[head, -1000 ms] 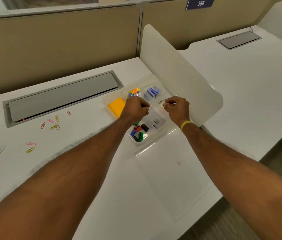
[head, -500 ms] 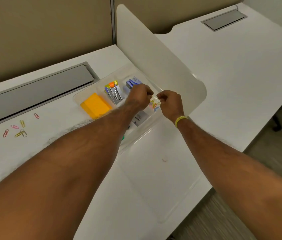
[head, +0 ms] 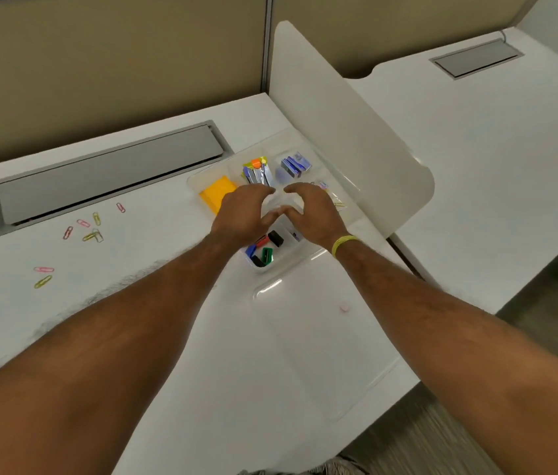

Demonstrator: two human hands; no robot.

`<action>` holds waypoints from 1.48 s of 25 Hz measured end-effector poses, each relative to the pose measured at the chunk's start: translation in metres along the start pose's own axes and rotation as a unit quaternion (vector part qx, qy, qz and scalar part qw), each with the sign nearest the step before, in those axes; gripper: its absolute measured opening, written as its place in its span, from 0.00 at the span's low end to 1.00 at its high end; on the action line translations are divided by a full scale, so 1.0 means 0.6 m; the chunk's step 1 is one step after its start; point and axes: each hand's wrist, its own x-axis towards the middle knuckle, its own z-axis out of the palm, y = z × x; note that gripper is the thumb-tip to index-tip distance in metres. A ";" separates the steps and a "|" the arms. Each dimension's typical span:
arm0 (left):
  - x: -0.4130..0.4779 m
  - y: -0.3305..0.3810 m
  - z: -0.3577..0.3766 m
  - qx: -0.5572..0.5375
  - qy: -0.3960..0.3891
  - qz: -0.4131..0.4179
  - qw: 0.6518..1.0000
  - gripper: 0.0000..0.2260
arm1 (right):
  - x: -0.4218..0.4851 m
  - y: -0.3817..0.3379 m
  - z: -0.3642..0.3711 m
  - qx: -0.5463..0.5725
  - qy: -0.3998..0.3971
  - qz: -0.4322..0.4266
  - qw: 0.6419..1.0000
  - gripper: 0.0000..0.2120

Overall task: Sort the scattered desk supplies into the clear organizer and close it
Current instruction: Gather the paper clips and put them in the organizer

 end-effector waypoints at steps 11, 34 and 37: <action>-0.270 -0.172 -0.084 0.106 -0.040 -0.158 0.981 0.35 | -0.068 -0.170 0.136 -0.150 -0.142 -0.166 0.964 0.33; -0.434 -0.405 -0.198 0.116 -0.019 -0.264 0.957 0.35 | -0.026 -0.340 0.376 -0.142 -0.222 -0.147 0.953 0.36; -0.400 -0.429 -0.207 0.112 -0.016 -0.251 0.961 0.35 | 0.027 -0.350 0.393 -0.132 -0.204 -0.105 0.964 0.40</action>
